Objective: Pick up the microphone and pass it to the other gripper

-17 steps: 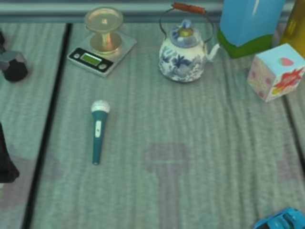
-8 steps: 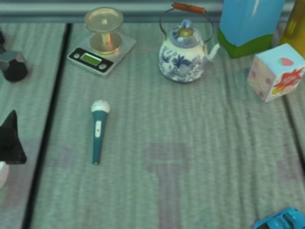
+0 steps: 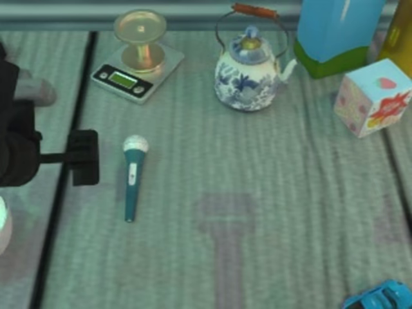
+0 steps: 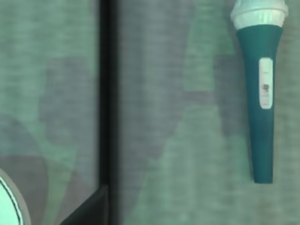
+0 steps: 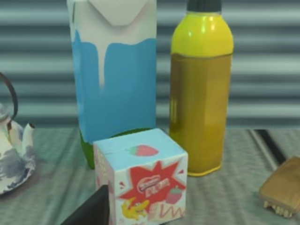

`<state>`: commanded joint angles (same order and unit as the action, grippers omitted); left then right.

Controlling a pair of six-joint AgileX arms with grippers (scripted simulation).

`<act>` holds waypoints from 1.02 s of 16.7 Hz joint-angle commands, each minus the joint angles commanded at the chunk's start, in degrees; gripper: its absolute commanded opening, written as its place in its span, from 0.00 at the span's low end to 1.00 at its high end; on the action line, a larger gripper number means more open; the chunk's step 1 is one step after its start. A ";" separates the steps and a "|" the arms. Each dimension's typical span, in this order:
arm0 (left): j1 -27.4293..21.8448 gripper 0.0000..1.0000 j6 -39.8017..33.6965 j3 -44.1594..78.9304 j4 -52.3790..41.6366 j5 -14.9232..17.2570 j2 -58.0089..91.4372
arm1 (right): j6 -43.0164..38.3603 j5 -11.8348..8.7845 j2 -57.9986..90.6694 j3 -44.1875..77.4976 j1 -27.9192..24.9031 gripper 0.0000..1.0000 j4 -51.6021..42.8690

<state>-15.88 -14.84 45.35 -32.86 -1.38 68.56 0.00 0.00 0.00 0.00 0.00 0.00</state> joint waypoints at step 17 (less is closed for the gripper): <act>-9.16 1.00 -8.65 27.69 -18.00 -0.69 38.39 | 0.00 0.00 0.00 0.00 0.00 1.00 0.00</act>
<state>-25.04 -23.49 73.04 -50.86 -2.07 106.95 0.00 0.00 0.00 0.00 0.00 0.00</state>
